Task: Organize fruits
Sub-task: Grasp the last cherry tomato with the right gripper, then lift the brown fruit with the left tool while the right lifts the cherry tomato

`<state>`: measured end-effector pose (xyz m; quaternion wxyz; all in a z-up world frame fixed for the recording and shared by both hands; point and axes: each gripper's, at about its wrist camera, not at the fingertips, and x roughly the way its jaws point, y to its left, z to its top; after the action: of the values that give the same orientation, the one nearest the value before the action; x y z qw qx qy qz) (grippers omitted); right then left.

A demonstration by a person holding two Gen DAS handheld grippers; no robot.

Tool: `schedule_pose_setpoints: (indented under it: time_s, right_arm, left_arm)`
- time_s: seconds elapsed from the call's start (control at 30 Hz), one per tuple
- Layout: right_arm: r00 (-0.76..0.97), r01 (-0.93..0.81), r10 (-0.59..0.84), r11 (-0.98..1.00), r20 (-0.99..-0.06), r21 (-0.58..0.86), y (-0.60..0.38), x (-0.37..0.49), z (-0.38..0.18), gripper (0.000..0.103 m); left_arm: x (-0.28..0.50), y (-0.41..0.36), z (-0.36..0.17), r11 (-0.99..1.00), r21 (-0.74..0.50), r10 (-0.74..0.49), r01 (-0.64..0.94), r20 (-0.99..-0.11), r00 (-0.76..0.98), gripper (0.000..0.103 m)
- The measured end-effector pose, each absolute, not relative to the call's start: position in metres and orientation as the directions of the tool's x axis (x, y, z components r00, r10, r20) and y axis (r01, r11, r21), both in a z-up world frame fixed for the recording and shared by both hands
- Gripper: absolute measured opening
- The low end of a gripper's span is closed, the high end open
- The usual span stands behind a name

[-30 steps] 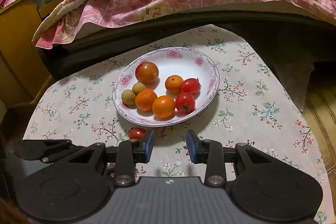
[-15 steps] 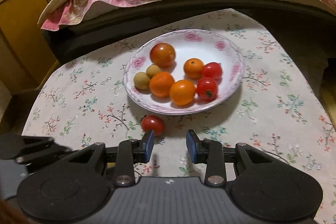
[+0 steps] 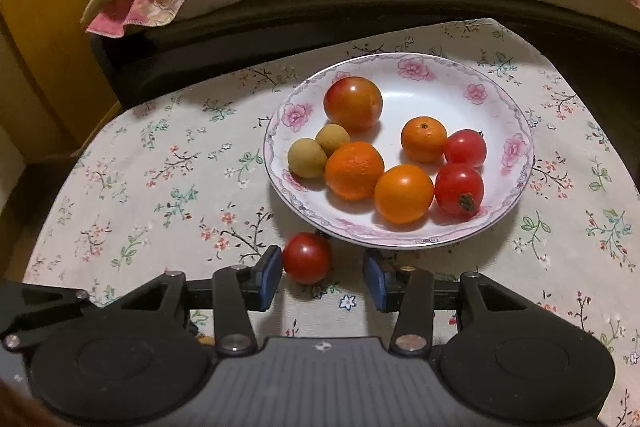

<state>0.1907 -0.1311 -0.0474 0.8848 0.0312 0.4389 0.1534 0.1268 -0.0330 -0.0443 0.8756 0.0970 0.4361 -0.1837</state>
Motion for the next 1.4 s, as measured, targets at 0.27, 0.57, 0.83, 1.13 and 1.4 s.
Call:
schedule_pose_setpoints:
  time_s: [0.27, 0.57, 0.83, 1.13, 1.4]
  right_arm:
    - [0.551, -0.272, 0.310, 0.945, -0.775, 0.184, -0.124, 0.189, -0.046, 0.032]
    - [0.534, -0.226, 0.284, 0.956, -0.797, 0.189, -0.141, 0.161, -0.039, 0.031]
    - [0.540, -0.145, 0.243, 0.970, -0.806, 0.196, -0.160, 0.111, -0.026, 0.031]
    - [0.522, -0.099, 0.158, 0.987, -0.838, 0.124, -0.166, 0.078, -0.007, 0.030]
    - [0.540, -0.136, 0.128, 0.989, -0.832, 0.064, -0.139, 0.066, 0.025, 0.030]
  left_arm:
    - [0.124, -0.028, -0.047, 0.914, 0.012, -0.234, 0.405, -0.801, 0.550, 0.036]
    - [0.121, -0.029, -0.048, 0.911, -0.003, -0.246, 0.411, -0.806, 0.539, 0.036]
    - [0.117, -0.039, -0.049, 0.900, 0.014, -0.246, 0.436, -0.809, 0.534, 0.036]
    - [0.103, -0.042, -0.048, 0.904, 0.041, -0.216, 0.426, -0.816, 0.537, 0.035]
    - [0.102, -0.048, -0.047, 0.900, 0.056, -0.198, 0.432, -0.831, 0.521, 0.033]
